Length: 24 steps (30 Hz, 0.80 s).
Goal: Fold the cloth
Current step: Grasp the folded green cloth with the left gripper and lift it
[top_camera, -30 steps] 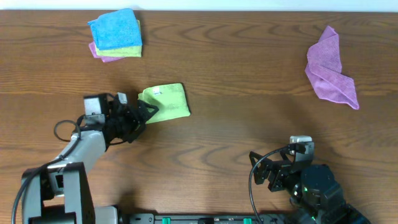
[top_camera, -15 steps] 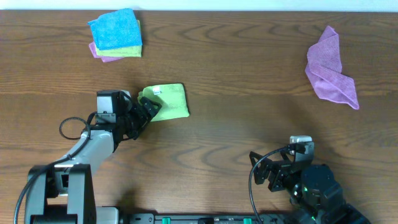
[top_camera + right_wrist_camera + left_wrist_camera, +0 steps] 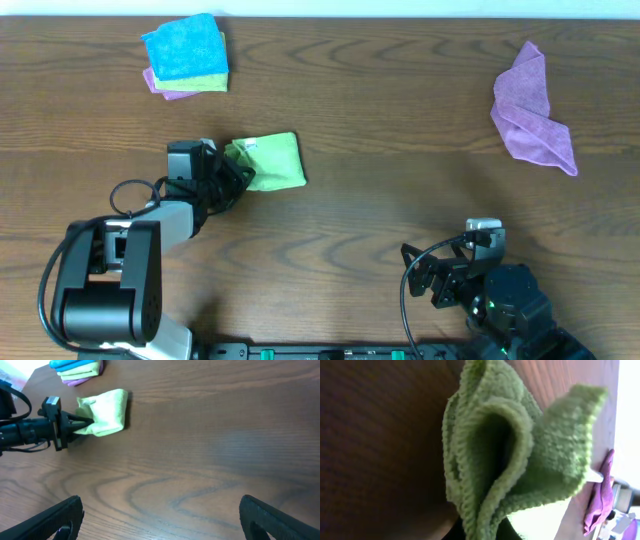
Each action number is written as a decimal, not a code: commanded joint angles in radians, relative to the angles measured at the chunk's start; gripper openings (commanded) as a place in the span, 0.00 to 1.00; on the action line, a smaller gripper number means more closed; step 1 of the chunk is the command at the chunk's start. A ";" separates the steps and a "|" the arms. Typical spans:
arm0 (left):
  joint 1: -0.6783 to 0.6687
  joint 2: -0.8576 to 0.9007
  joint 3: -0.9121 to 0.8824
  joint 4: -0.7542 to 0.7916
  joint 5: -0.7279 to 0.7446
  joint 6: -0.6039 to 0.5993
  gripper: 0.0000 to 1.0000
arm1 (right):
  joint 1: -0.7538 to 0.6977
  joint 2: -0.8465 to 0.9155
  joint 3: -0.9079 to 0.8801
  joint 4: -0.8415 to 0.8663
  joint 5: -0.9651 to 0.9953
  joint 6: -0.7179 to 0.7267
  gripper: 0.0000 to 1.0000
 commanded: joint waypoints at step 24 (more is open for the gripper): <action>0.048 0.256 1.060 -0.354 0.015 -0.029 0.06 | -0.008 -0.006 -0.005 -0.002 0.015 -0.013 0.99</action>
